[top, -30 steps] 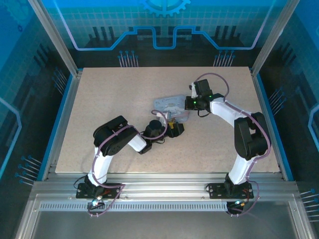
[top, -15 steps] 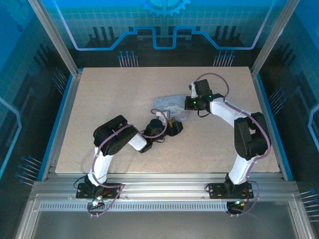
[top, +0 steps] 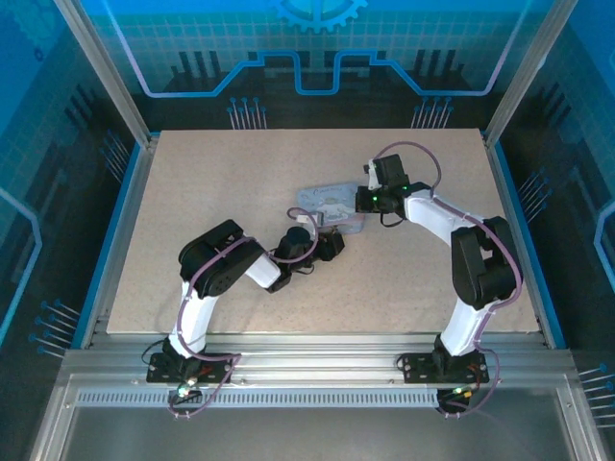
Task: Unlock the padlock with the key
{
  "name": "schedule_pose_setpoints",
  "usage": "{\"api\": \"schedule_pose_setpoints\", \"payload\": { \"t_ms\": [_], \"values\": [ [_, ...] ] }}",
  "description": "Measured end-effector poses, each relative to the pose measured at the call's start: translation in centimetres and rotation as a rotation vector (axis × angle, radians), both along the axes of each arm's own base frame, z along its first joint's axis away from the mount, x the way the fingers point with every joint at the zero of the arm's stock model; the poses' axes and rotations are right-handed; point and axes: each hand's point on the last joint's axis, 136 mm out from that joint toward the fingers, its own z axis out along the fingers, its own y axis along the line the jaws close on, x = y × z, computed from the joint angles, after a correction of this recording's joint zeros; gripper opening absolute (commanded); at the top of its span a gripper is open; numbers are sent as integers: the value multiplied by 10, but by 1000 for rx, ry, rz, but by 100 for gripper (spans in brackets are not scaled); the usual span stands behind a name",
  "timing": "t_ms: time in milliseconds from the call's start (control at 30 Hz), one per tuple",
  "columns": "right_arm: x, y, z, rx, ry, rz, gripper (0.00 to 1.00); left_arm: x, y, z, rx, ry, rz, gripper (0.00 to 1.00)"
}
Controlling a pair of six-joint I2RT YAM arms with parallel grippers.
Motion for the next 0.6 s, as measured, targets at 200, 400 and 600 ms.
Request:
{"api": "schedule_pose_setpoints", "payload": {
  "t_ms": [200, 400, 600],
  "values": [
    [-3, -1, 1, 1, -2, 1, 0, 1, 3, -3, 21, 0, -7, 16],
    [-13, -4, 2, 2, 1, 2, 0, -2, 7, -3, 39, 30, -21, 9],
    [-30, -9, 10, 16, -11, 5, 0, -11, 16, -2, 74, 92, -36, 2]
  ]
}}
